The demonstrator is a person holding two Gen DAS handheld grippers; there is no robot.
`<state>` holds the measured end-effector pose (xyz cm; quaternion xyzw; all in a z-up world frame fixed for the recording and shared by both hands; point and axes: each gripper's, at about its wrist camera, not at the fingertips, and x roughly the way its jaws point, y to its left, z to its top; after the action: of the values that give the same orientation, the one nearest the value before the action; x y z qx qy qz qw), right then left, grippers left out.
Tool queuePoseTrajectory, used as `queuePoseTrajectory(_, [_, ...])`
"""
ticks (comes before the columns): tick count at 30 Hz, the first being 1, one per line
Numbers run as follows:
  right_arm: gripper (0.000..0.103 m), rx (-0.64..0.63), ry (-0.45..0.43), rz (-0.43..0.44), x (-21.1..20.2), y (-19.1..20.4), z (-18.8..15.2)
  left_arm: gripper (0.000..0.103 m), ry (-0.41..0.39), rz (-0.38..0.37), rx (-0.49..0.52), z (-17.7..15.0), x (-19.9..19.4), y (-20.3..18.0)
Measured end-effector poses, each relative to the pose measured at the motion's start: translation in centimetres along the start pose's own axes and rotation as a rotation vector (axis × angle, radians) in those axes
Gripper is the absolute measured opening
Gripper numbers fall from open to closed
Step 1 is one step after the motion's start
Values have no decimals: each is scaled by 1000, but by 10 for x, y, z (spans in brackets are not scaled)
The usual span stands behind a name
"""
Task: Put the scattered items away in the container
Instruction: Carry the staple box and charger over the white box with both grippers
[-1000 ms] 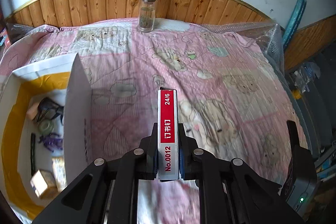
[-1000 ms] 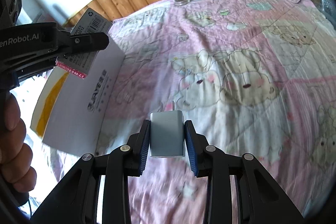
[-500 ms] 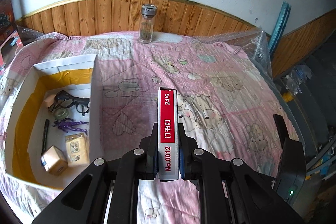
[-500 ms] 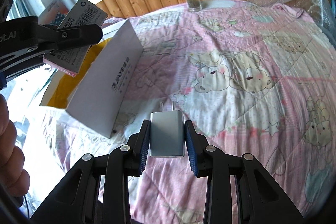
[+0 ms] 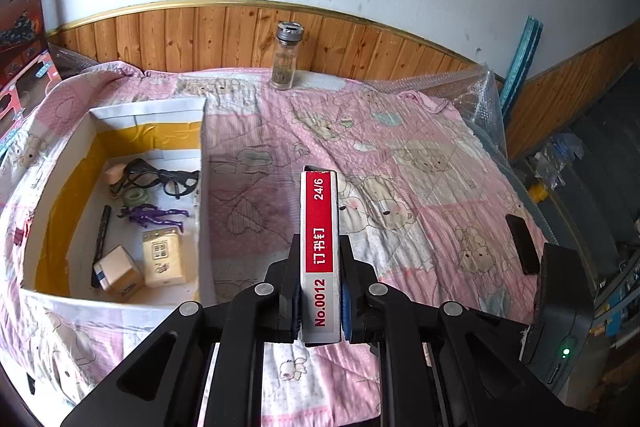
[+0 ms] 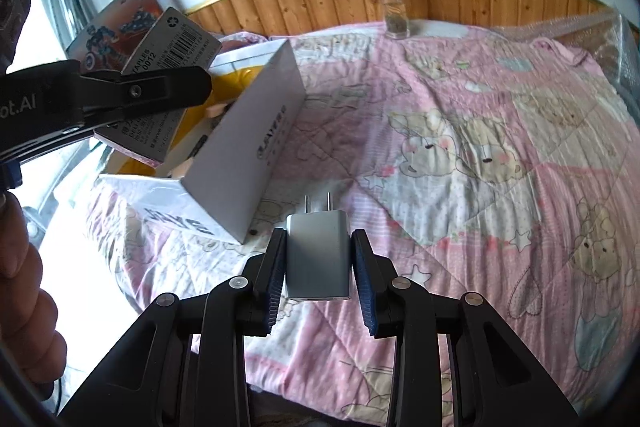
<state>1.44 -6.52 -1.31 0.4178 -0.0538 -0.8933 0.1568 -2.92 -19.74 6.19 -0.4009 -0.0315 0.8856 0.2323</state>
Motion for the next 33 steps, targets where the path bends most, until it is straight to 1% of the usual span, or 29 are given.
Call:
queuePoseTrajectory(11, [34, -150, -38, 7, -13, 52, 11, 15, -48, 26, -50, -13, -28, 31])
queuePoseTrajectory(21, [34, -240, -37, -13, -15, 87, 24, 15, -109, 41, -119, -16, -55, 67])
queuePoseTrajectory(27, [34, -289, -35, -2, -11, 110, 33, 15, -131, 58, -166, -17, -63, 92])
queuePoseTrajectory(33, [34, -333, -43, 28, -10, 133, 44, 15, -146, 78, -218, -20, -69, 120])
